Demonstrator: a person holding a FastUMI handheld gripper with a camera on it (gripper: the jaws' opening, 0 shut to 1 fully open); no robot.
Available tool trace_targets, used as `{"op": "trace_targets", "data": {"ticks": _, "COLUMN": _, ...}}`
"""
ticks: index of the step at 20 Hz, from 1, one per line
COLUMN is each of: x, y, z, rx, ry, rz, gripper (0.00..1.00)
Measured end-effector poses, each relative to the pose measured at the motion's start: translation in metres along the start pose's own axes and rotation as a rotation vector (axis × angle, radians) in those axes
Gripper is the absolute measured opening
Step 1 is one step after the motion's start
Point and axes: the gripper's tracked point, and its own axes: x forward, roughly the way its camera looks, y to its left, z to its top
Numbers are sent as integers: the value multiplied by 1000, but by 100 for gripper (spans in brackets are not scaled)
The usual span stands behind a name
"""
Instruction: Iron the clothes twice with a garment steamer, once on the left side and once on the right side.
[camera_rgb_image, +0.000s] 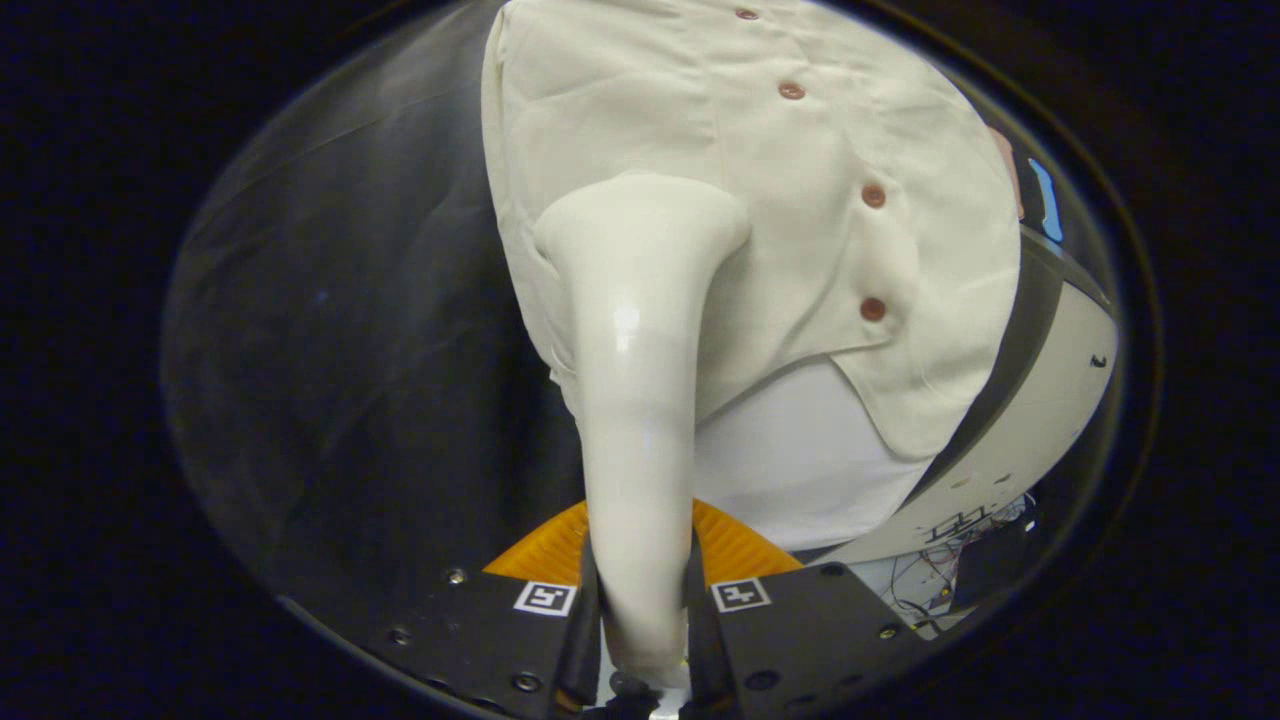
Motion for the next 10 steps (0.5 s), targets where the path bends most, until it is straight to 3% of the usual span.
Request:
{"op": "trace_targets", "data": {"ticks": 5, "x": -20, "y": 1, "z": -35, "rx": 19, "ry": 50, "rz": 2, "gripper": 35}}
{"op": "trace_targets", "data": {"ticks": 10, "x": -67, "y": 2, "z": -12, "rx": -28, "ry": -38, "rz": 20, "gripper": 35}}
